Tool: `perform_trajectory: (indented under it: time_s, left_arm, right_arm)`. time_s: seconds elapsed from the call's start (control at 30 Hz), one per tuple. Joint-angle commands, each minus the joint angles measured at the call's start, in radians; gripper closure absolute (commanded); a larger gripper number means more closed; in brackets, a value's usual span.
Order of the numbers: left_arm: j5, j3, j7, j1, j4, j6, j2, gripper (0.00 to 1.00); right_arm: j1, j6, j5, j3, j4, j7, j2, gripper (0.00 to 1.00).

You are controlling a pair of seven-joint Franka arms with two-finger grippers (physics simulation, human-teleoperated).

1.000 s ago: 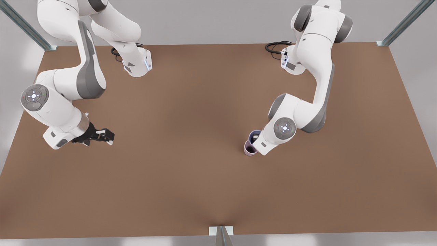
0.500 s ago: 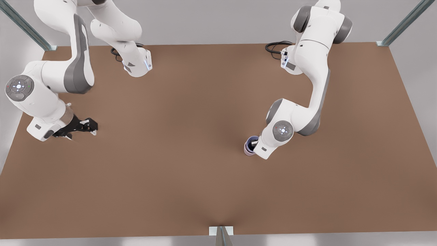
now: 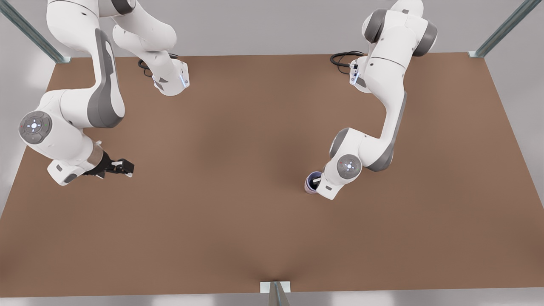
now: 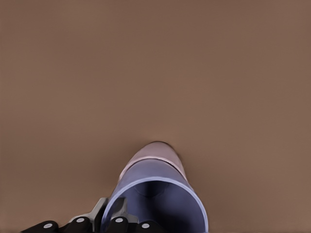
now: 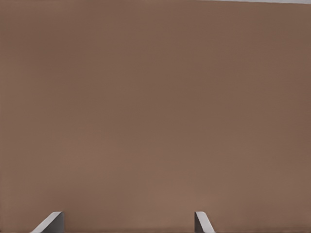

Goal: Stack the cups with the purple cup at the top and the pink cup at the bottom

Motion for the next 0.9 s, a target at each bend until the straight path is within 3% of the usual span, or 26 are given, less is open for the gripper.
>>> perform_trajectory:
  time_s: [0.0, 0.43, 0.53, 0.6, 0.7, 0.87]
  left_arm:
    - [0.012, 0.001, -0.044, -0.001, -0.005, 0.02, 0.0, 0.0]
    - [0.011, 0.001, -0.047, 0.001, -0.002, -0.023, -0.04, 0.0]
    - [0.004, 0.021, -0.032, 0.021, 0.047, -0.225, -0.129, 0.0]
    - [0.015, 0.065, 0.329, 0.16, 0.156, -0.488, -0.209, 0.01]
    - [0.138, 0.09, 0.763, 0.251, 0.117, -0.592, -0.35, 0.0]
    - [0.133, 0.124, 0.735, 0.259, 0.116, -0.611, -0.353, 0.0]
  right_arm:
    - [0.0, -0.002, 0.004, 0.0, 0.0, 0.153, 0.001, 0.0]
    - [-0.002, -0.007, 0.005, 0.0, -0.001, 0.132, 0.004, 0.0]
    - [-0.002, -0.007, 0.005, 0.0, -0.001, 0.132, 0.004, 0.0]
    - [-0.002, -0.007, 0.007, 0.0, 0.0, 0.132, 0.004, 0.0]
    - [-0.004, -0.007, 0.007, 0.0, 0.0, 0.13, 0.004, 0.0]
    - [-0.004, -0.009, 0.007, 0.0, 0.0, 0.129, 0.004, 0.0]
